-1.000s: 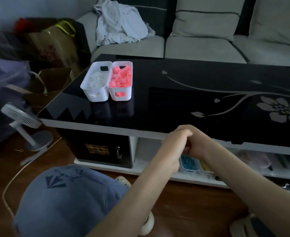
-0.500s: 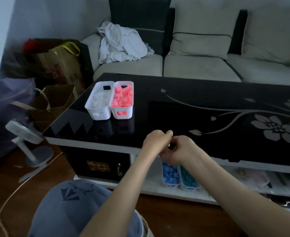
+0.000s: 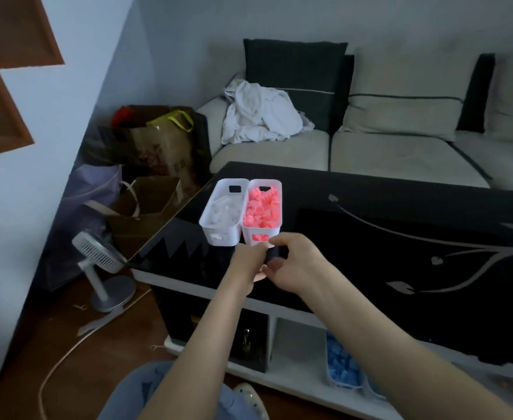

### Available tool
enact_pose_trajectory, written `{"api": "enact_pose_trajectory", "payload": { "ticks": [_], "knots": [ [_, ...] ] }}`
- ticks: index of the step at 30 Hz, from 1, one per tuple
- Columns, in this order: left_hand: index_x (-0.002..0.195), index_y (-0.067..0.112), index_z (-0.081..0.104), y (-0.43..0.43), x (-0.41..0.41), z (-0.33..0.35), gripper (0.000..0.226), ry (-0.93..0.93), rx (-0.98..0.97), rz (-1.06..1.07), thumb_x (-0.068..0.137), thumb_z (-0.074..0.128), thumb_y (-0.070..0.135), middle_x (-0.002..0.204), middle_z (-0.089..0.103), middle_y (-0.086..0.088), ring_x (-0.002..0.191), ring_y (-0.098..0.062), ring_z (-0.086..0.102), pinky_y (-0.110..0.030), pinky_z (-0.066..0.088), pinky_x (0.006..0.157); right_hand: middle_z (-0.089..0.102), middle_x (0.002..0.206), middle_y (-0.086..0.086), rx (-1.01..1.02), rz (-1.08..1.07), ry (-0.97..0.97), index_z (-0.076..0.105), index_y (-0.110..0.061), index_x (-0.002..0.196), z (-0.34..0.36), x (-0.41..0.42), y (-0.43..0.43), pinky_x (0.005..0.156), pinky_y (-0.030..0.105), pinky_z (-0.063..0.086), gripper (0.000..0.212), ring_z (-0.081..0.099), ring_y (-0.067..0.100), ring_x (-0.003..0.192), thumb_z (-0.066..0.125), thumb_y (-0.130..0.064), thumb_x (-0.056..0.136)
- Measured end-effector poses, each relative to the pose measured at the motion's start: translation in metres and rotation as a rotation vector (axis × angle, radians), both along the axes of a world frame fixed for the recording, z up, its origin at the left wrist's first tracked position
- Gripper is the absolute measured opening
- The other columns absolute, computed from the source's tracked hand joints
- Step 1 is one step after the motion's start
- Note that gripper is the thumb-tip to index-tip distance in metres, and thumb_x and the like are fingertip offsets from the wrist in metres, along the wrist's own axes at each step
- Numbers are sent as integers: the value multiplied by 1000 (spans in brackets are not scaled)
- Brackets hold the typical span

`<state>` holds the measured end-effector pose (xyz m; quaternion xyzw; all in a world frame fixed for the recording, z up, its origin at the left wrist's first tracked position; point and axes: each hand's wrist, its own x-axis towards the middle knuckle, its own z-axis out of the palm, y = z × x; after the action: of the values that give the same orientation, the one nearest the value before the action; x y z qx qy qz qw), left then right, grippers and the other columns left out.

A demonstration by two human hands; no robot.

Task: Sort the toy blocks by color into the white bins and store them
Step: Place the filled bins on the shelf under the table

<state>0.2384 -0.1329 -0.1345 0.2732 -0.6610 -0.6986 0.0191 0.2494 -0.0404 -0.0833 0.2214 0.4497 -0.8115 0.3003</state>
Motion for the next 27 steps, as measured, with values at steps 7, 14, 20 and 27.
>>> {"api": "enact_pose_trajectory", "payload": {
  "ticks": [7,14,20,27],
  "knots": [
    [136,6,41,-8,1,-4,52,-59,71,-27,92,53,31,122,53,-11,95,-18,61,-25,55,67,51,128,11,401,-41,328,9,-33,148,-33,-71,-22,71,37,52,80,58,30,103,61,-36,87],
    [135,4,41,-4,13,-4,54,-40,205,27,90,57,29,125,48,-12,103,-22,56,-33,54,74,57,95,15,545,183,457,51,4,123,-31,-81,17,66,32,55,35,58,22,70,42,2,90],
    [122,15,49,34,32,-8,49,-35,232,97,90,48,52,119,50,-7,103,-22,54,-37,58,68,57,70,17,590,138,521,63,1,78,-31,-19,81,49,27,53,29,57,26,56,36,11,82],
    [111,11,52,85,87,-37,31,228,417,339,96,46,38,106,61,-11,93,-23,63,-44,54,87,65,72,17,876,441,733,68,-17,104,-28,50,158,45,24,47,42,59,20,55,38,5,84]
  ]
}}
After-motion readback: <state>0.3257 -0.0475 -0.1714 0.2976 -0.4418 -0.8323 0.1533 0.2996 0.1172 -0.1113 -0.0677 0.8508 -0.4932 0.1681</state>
